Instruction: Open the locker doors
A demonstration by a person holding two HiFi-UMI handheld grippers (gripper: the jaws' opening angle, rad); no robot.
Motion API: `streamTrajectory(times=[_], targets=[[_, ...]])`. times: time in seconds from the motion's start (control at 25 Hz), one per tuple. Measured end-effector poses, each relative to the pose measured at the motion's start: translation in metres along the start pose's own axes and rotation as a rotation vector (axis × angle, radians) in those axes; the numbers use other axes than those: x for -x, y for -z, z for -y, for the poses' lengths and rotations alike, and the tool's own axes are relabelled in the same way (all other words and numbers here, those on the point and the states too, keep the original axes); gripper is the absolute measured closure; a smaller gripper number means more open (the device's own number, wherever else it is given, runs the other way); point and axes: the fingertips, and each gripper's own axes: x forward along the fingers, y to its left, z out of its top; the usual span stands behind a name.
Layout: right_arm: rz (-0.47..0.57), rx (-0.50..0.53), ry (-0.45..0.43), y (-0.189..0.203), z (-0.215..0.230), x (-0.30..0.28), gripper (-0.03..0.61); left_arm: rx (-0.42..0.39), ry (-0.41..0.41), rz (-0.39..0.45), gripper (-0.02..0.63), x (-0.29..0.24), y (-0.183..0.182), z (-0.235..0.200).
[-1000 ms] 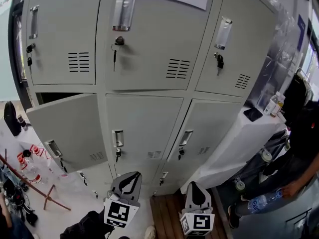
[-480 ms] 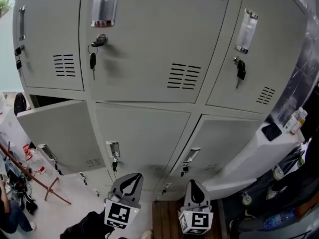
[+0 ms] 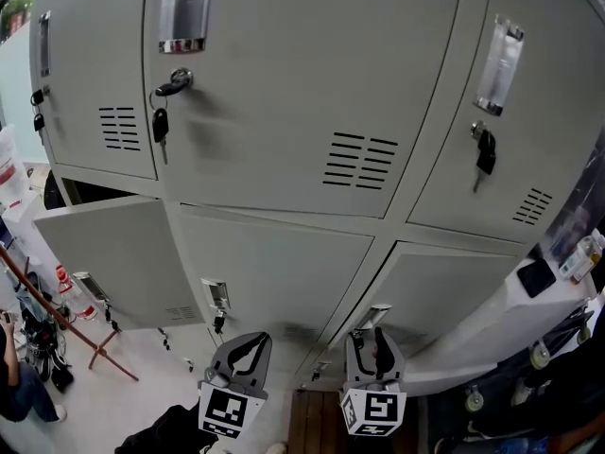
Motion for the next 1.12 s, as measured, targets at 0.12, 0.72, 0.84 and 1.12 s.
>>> streamTrajectory(times=[0.12,0.72,0.84,1.12], targets=[[-0.002,0.01,-0.013,0.0,-0.001,-0.011,0.347,0.005,-0.026,-0.008,0.588,0.0,0.003,-0.005],[-0.039,0.038,-0.043,0.009,-0.01,-0.029,0.382,0.012,-0.092,-0.026,0.588,0.008,0.009,-0.017],[-0.04,0.032,-0.03,0.009,-0.009,-0.028,0.399,0.012,-0.092,-0.025,0.588,0.011,0.009,-0.017],[-0.048,0.028,0.003,0.009,-0.007,-0.015,0.428,0.009,-0.08,-0.016,0.588,0.019,0.007,-0.016]])
